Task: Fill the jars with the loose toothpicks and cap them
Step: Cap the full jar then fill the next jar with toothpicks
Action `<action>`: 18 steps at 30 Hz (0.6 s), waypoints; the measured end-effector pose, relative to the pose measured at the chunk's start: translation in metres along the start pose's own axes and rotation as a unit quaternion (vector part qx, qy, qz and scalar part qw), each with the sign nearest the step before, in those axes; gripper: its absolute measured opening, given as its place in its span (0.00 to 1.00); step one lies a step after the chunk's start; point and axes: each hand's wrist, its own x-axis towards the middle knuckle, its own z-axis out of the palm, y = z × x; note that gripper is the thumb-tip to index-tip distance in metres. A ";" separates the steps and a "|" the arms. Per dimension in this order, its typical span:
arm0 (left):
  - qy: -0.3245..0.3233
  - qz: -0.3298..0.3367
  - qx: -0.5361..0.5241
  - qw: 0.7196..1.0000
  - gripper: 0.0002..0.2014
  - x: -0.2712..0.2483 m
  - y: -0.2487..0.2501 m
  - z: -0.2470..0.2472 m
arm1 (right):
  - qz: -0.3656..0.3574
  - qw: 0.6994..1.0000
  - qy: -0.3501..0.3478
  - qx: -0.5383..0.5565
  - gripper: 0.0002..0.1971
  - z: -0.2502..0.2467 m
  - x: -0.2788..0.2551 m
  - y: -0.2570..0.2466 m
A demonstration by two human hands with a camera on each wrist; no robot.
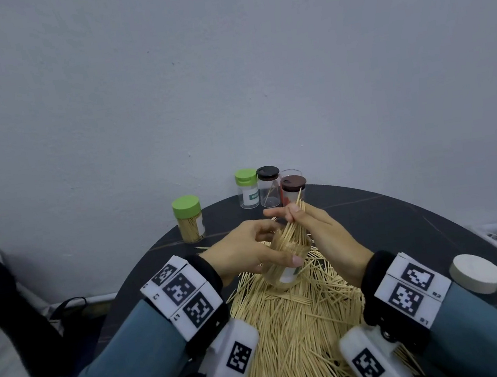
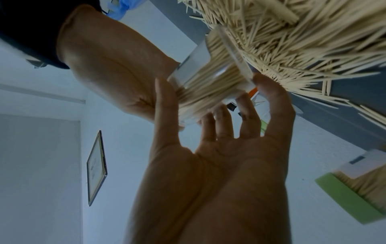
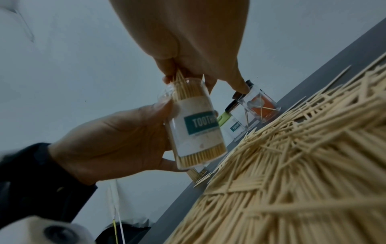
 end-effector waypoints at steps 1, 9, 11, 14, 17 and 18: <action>-0.003 -0.001 -0.003 1.000 0.28 0.000 0.000 0.000 | 0.007 1.000 -0.008 -0.005 0.21 -0.001 0.000 -0.001; -0.006 0.008 -0.038 0.999 0.23 -0.001 0.002 0.002 | -0.042 0.996 -0.033 0.076 0.10 -0.008 0.003 -0.005; 0.001 0.011 -0.041 0.999 0.23 -0.001 0.002 0.002 | -0.053 0.994 -0.039 0.085 0.16 -0.009 0.003 -0.004; 0.000 0.003 -0.040 0.999 0.22 -0.001 0.002 0.002 | -0.067 0.995 -0.052 0.048 0.18 -0.011 0.004 -0.004; -0.007 -0.001 -0.031 0.999 0.21 -0.001 0.002 0.001 | -0.074 0.996 -0.048 -0.020 0.11 -0.011 0.005 -0.002; -0.008 -0.001 -0.031 0.999 0.22 -0.001 0.002 0.001 | -0.077 0.995 -0.045 -0.042 0.12 -0.011 0.006 -0.001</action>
